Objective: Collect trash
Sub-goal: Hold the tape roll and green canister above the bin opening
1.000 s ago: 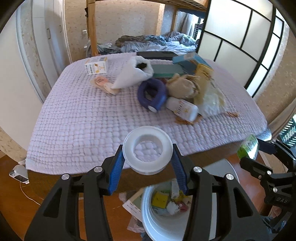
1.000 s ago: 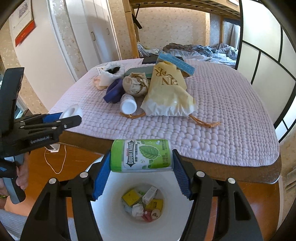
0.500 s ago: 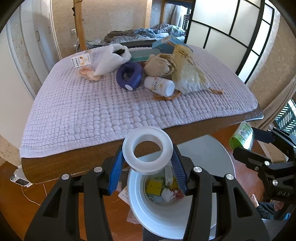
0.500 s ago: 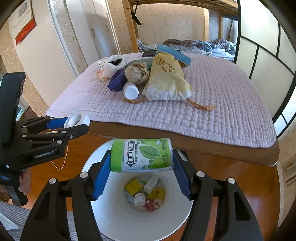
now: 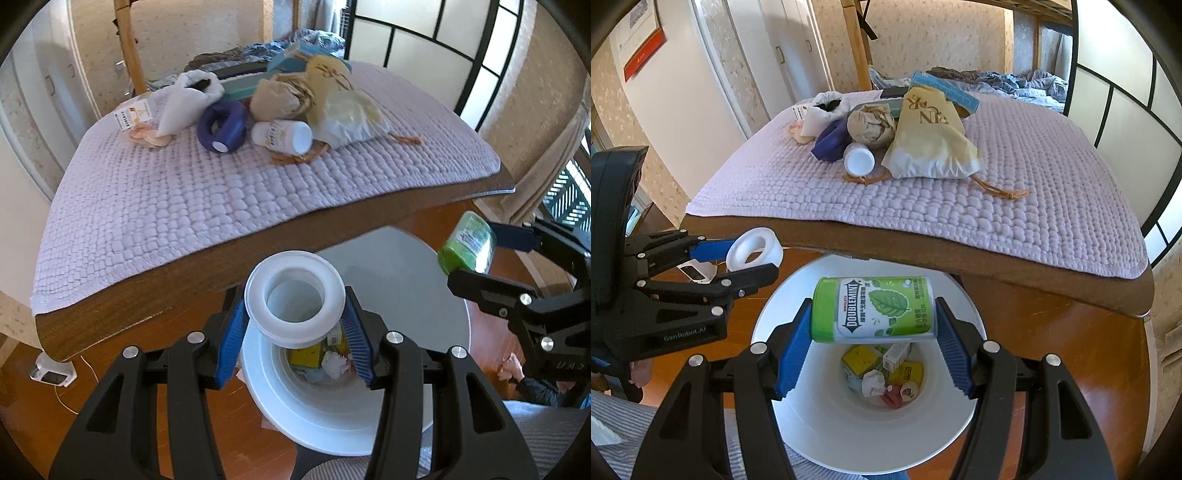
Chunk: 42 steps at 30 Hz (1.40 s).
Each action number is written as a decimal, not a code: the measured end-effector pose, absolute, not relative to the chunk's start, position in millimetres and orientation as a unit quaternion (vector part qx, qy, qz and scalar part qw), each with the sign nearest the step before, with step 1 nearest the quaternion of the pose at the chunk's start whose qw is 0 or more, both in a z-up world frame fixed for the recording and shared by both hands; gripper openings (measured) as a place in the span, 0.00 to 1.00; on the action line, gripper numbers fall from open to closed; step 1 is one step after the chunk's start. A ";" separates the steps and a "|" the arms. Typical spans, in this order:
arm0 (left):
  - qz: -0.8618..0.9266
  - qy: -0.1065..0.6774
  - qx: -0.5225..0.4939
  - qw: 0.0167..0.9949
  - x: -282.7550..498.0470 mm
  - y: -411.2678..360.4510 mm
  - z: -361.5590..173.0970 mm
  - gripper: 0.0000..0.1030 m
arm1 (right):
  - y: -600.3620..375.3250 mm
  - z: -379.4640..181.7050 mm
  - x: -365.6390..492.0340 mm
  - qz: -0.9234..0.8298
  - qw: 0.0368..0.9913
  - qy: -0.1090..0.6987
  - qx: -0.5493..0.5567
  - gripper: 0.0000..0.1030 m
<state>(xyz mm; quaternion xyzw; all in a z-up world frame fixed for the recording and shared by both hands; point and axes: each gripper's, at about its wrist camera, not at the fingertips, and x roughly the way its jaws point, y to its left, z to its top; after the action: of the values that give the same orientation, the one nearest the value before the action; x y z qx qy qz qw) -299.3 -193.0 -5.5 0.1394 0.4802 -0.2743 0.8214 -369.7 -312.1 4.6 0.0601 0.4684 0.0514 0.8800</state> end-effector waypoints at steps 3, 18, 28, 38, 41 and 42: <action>-0.278 0.484 0.141 0.818 -302.6 -195.6 -8.1 0.50 | -312.6 3.9 -371.8 0.049 0.879 0.470 0.061 0.61; -0.283 0.500 0.155 0.804 -317.3 -205.9 -19.2 0.50 | -310.3 -7.2 -376.1 0.037 0.871 0.485 0.061 0.61; -0.279 0.511 0.159 0.798 -320.3 -209.2 -28.9 0.50 | -311.1 -13.7 -381.4 0.035 0.865 0.496 0.067 0.61; -0.279 0.515 0.159 0.795 -323.8 -212.7 -36.3 0.50 | -313.4 -18.1 -382.0 0.033 0.861 0.503 0.074 0.61; -0.278 0.516 0.160 0.794 -323.5 -213.1 -38.3 0.50 | -312.9 -20.4 -380.1 0.034 0.859 0.505 0.073 0.61; -0.278 0.517 0.160 0.794 -323.2 -213.0 -39.1 0.50 | -312.4 -22.2 -379.5 0.035 0.859 0.506 0.074 0.61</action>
<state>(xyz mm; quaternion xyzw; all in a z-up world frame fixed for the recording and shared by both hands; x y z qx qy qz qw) -323.2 -213.0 -39.1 0.1604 0.5170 -0.2780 0.7935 -379.5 -312.4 -22.2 0.0735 0.5061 0.0347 0.8586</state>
